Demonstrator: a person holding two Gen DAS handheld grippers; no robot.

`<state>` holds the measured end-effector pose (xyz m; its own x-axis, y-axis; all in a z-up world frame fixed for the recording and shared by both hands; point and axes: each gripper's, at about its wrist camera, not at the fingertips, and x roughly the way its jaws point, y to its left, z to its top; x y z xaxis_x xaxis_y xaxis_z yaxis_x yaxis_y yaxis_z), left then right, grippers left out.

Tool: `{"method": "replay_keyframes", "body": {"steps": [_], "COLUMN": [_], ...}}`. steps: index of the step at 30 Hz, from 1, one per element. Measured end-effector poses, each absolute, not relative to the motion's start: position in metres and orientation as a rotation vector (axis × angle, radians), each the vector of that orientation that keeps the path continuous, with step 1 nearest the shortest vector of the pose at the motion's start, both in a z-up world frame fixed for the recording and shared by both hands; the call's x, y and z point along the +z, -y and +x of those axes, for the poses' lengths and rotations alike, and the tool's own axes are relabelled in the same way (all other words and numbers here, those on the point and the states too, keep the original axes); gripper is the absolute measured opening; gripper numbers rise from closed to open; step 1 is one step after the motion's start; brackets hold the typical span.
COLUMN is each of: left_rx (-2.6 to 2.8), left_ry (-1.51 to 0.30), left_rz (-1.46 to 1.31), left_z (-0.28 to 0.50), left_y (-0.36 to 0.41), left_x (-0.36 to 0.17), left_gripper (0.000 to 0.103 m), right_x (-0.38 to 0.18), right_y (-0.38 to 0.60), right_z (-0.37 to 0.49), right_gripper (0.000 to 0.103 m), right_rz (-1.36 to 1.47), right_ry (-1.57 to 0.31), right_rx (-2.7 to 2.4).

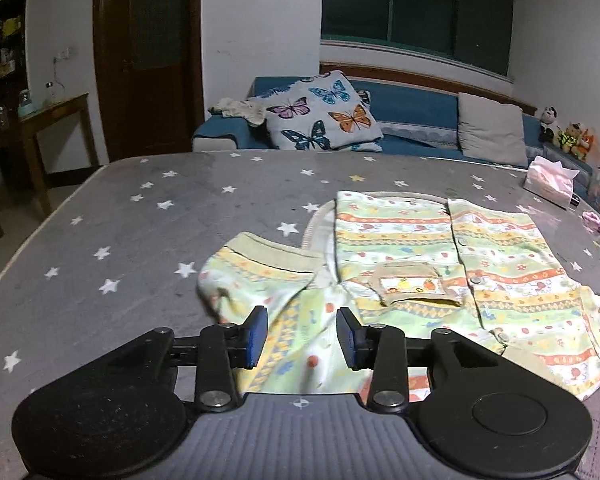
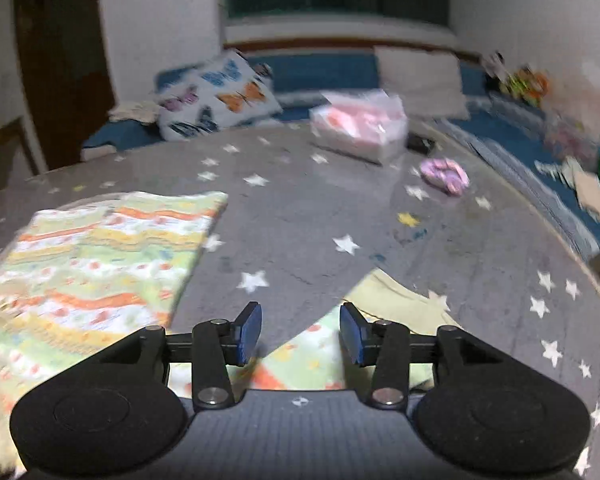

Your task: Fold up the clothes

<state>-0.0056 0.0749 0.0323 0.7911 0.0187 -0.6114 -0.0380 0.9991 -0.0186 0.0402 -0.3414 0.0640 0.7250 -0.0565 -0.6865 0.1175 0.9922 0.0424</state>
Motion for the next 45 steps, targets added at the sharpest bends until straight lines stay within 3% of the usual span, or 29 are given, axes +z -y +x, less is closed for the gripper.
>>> {"method": "replay_keyframes", "body": {"steps": [3,5,9,17,27,32,35,45], "left_rx": [0.017,0.011,0.004,-0.011,-0.029,-0.034,-0.029,-0.031], "left_ry": [-0.673,-0.685,-0.703,-0.715,-0.717,-0.702,-0.703,-0.716], "left_rz": [-0.036,-0.036,-0.032,-0.026,-0.014,-0.010,-0.005,0.026], "left_z": [0.000,0.005,0.009,0.010,0.010,0.009,0.012,0.046], "left_y": [-0.072,-0.070,-0.068,-0.065,-0.062,-0.060,-0.058,-0.049], "left_x": [0.025,0.021,0.014,0.005,0.001,0.006,0.007,0.007], "left_gripper": [0.043,0.043,0.043,0.045,0.048,0.049,0.049,0.049], "right_x": [0.052,0.047,0.048,0.082,0.073,0.075,0.065,0.048], "right_y": [0.343,0.343,0.344,0.367,0.402,0.400,0.401,0.407], "right_z": [0.052,0.054,0.047,-0.019,-0.095,-0.075,-0.048,0.000], "right_gripper": [0.042,0.035,0.003,0.002,0.006,0.010,0.021,0.022], "right_rz": [0.074,0.056,0.022,0.044,0.143,0.169,0.202,0.124], "right_ry": [-0.795,-0.798,-0.791,-0.680,-0.748,-0.712,-0.747,-0.763], "right_rx": [-0.123,-0.138,-0.157,-0.235,-0.398,-0.303,-0.246,-0.248]}}
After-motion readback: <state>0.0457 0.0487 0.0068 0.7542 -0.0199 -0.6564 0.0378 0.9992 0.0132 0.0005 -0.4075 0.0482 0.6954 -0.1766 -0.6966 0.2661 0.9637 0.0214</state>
